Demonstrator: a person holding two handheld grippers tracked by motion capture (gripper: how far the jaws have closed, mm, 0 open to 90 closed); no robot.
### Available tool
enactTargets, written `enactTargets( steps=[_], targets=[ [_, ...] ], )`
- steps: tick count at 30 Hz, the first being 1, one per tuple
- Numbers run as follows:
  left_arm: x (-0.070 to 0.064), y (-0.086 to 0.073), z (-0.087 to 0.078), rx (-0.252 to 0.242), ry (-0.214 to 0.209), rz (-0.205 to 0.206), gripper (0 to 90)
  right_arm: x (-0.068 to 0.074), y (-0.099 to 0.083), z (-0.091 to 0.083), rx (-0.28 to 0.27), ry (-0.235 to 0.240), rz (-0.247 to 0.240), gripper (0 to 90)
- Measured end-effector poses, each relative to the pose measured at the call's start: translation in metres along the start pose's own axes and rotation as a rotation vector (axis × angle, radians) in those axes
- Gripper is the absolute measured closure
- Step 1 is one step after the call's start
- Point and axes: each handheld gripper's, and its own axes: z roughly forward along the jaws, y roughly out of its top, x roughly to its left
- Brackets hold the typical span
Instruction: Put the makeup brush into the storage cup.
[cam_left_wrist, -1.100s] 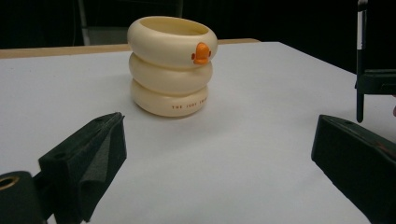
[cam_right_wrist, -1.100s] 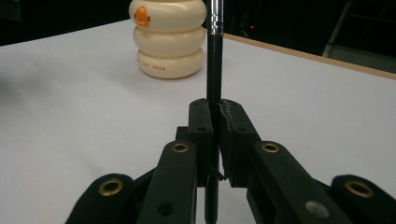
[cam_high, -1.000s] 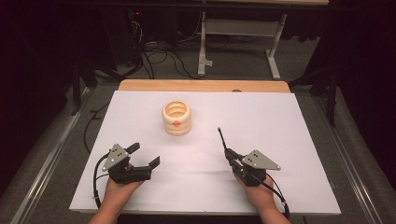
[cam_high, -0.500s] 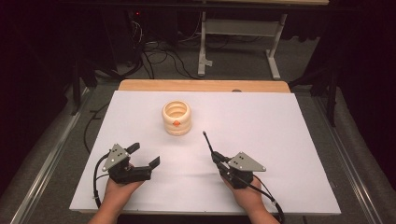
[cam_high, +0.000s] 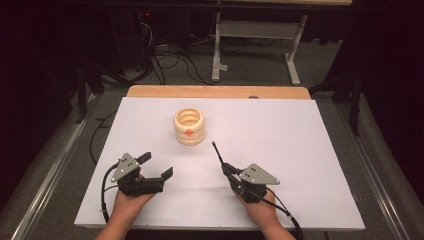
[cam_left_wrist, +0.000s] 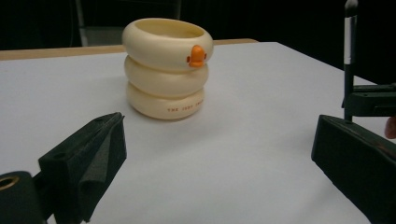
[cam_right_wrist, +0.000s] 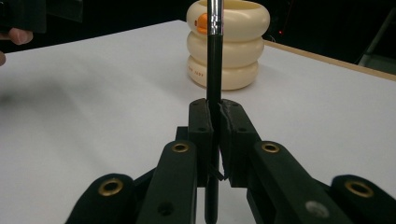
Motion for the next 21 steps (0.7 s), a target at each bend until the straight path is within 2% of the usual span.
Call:
enactTargets(
  steps=[3, 4, 7, 21],
  targets=[
    [-0.005, 0.005, 0.004, 0.0, -0.013, 0.006, 3.2, 0.0, 0.0, -0.001, 0.002, 0.0, 0.011, 85.8],
    [-0.008, 0.009, 0.007, 0.013, -0.02, 0.015, 3.1, 0.0, 0.0, -0.001, 0.002, 0.0, 0.01, 85.8],
    [-0.013, 0.012, 0.013, 0.023, -0.03, 0.009, 3.1, -0.002, 0.0, -0.002, -0.003, -0.006, 0.009, 85.9],
    [-0.038, 0.032, 0.047, 0.026, -0.106, 0.026, 2.8, -0.01, 0.001, -0.007, -0.009, -0.027, 0.015, 85.8]
  ],
)
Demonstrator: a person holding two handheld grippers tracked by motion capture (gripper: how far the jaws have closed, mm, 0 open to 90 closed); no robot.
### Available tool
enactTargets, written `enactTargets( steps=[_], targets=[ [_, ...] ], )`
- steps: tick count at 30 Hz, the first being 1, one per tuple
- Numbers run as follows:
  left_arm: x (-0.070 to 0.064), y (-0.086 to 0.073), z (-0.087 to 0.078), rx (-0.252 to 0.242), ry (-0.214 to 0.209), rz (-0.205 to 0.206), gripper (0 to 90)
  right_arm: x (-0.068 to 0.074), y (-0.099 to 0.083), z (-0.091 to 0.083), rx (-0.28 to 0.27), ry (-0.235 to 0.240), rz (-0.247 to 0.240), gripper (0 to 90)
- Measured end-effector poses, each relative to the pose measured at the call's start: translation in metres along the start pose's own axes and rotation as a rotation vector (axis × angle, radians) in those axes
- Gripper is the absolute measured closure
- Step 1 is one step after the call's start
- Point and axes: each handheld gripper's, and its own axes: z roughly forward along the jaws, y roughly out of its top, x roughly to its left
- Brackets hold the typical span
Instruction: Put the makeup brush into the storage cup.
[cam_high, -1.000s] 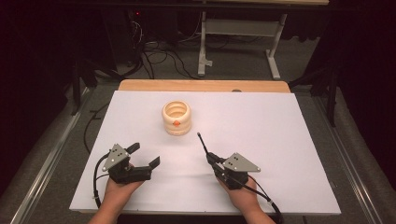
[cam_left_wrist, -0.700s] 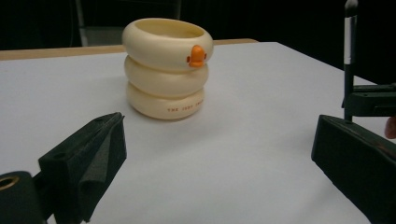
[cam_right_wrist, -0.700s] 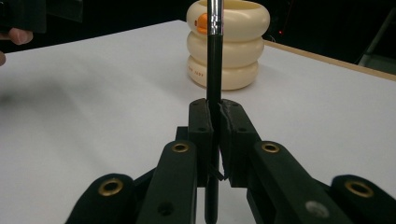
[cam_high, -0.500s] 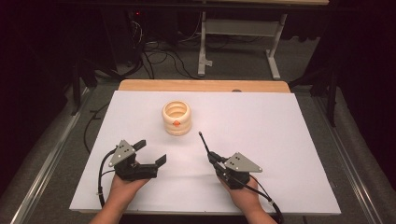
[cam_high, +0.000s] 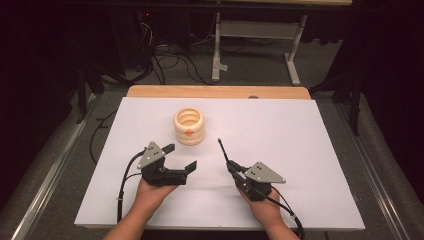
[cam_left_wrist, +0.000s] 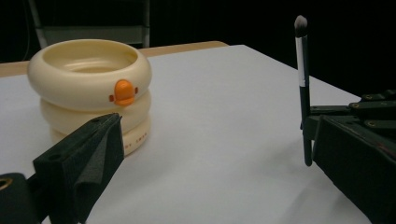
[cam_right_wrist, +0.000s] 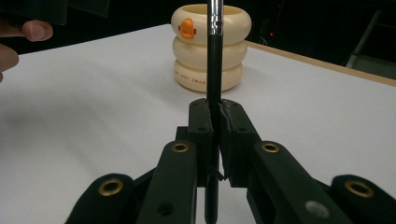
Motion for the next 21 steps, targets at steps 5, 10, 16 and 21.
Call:
enactTargets(
  steps=[5, 10, 16, 21],
  targets=[
    [-0.005, 0.004, 0.009, 0.01, -0.018, 0.011, 2.8, -0.001, 0.0, -0.001, -0.001, -0.01, 0.005, 85.8],
    [-0.007, 0.008, 0.016, 0.002, -0.032, 0.006, 2.8, -0.003, -0.001, -0.001, -0.004, -0.012, 0.01, 85.8],
    [-0.011, 0.011, 0.026, -0.012, -0.06, -0.006, 2.8, -0.003, -0.001, -0.002, 0.0, -0.018, 0.011, 85.8],
    [-0.014, 0.011, 0.031, -0.027, -0.078, -0.009, 2.8, -0.003, -0.002, -0.002, 0.0, -0.025, 0.016, 85.8]
  ],
)
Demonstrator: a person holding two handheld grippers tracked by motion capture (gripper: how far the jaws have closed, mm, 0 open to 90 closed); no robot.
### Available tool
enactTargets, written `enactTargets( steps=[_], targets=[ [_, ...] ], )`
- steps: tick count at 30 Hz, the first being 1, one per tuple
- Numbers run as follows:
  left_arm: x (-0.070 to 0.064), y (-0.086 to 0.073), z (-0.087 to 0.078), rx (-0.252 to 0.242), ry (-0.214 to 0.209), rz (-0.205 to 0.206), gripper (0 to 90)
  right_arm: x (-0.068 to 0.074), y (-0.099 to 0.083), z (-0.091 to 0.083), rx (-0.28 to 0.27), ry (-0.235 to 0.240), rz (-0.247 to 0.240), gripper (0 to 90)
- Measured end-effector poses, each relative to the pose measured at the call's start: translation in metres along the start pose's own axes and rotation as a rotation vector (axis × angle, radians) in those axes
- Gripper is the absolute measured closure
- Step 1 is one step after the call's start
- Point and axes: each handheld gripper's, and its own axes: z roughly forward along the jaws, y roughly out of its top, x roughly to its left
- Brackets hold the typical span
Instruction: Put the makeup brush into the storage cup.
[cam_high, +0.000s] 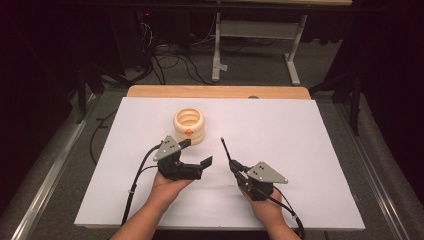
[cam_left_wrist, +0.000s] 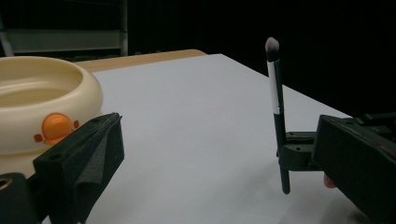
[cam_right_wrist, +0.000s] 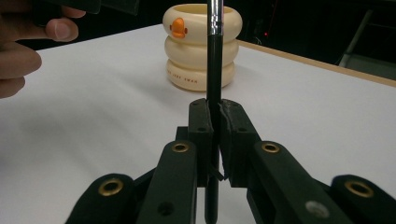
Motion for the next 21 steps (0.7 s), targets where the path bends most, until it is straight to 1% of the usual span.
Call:
enactTargets(
  steps=[1, 7, 10, 11, 12, 14, 15, 17, 19, 21],
  targets=[
    [0.0, 0.0, 0.0, -0.002, -0.004, -0.001, 2.8, -0.001, 0.0, 0.0, 0.002, 0.001, -0.007, 85.8],
    [-0.004, -0.002, -0.001, -0.006, -0.029, 0.007, 2.8, -0.001, -0.002, 0.0, 0.006, -0.002, -0.007, 85.8],
    [-0.007, -0.002, -0.001, -0.013, -0.046, -0.002, 2.8, 0.0, -0.002, 0.001, 0.01, 0.002, -0.012, 85.8],
    [-0.007, -0.002, -0.001, -0.013, -0.046, -0.002, 2.8, 0.001, -0.002, 0.001, 0.007, 0.004, -0.012, 85.8],
    [-0.008, -0.001, -0.002, -0.019, -0.054, -0.012, 2.8, 0.002, -0.002, 0.001, 0.008, 0.004, -0.008, 85.8],
    [-0.008, -0.001, -0.003, -0.018, -0.053, -0.006, 2.8, 0.002, -0.002, 0.001, 0.003, 0.01, -0.014, 85.8],
    [-0.008, -0.001, -0.003, -0.016, -0.052, -0.007, 2.8, 0.003, -0.002, 0.001, 0.008, 0.009, -0.011, 85.8],
    [-0.008, -0.002, -0.003, -0.017, -0.054, -0.009, 2.8, 0.003, -0.002, 0.0, 0.007, 0.012, -0.021, 85.8],
    [-0.009, -0.003, -0.002, -0.017, -0.054, -0.006, 2.8, 0.005, -0.002, 0.0, 0.006, 0.018, -0.016, 85.8],
    [-0.01, -0.006, 0.0, -0.006, -0.057, -0.003, 2.8, 0.006, -0.002, 0.0, 0.007, 0.021, -0.026, 85.8]
  ],
)
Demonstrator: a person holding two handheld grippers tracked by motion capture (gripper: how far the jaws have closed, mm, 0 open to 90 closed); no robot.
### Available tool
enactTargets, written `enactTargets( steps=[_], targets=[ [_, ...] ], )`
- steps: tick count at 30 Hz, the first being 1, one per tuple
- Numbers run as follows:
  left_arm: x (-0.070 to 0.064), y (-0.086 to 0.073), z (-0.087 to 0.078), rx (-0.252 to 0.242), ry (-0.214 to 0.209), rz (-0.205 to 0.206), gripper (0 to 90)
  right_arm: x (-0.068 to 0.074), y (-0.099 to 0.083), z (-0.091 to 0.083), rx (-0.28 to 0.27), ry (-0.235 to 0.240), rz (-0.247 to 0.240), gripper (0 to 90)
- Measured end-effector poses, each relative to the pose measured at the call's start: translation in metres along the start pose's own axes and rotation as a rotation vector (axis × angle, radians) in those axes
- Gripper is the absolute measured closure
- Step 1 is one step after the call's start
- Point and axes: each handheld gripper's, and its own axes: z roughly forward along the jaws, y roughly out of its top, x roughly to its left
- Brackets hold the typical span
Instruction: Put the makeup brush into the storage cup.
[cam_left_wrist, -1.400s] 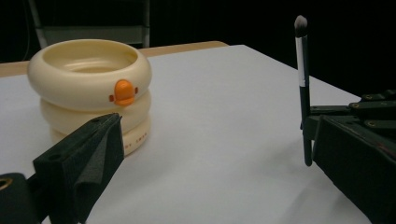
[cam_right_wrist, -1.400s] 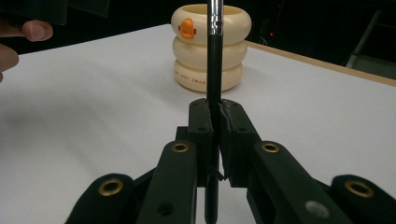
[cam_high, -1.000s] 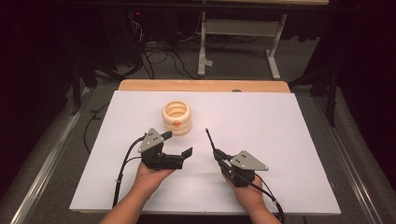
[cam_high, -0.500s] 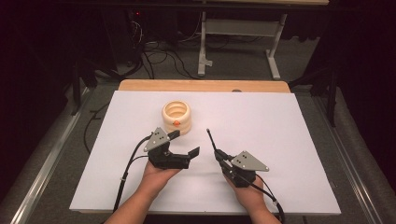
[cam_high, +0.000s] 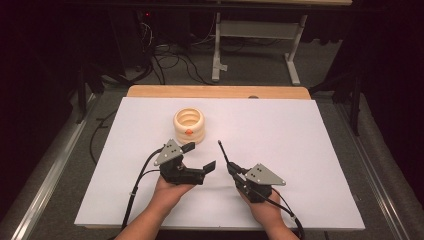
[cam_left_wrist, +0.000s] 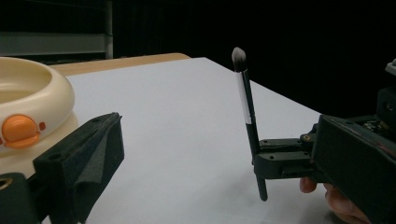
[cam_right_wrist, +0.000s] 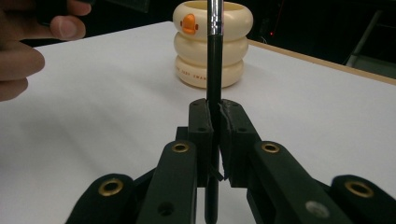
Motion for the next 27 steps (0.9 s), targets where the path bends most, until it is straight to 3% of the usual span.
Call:
enactTargets(
  steps=[8, 16, 27],
  targets=[
    [-0.001, -0.005, 0.003, 0.02, -0.011, -0.001, 2.8, 0.006, -0.001, 0.002, 0.0, 0.018, -0.013, 85.8],
    [0.001, -0.01, 0.006, 0.025, -0.03, -0.028, 3.2, 0.012, 0.0, 0.003, 0.002, 0.04, -0.025, 85.8],
    [0.0, -0.012, 0.006, 0.011, -0.064, -0.055, 6.9, 0.02, 0.001, 0.003, -0.008, 0.07, -0.022, 85.8]
  ],
)
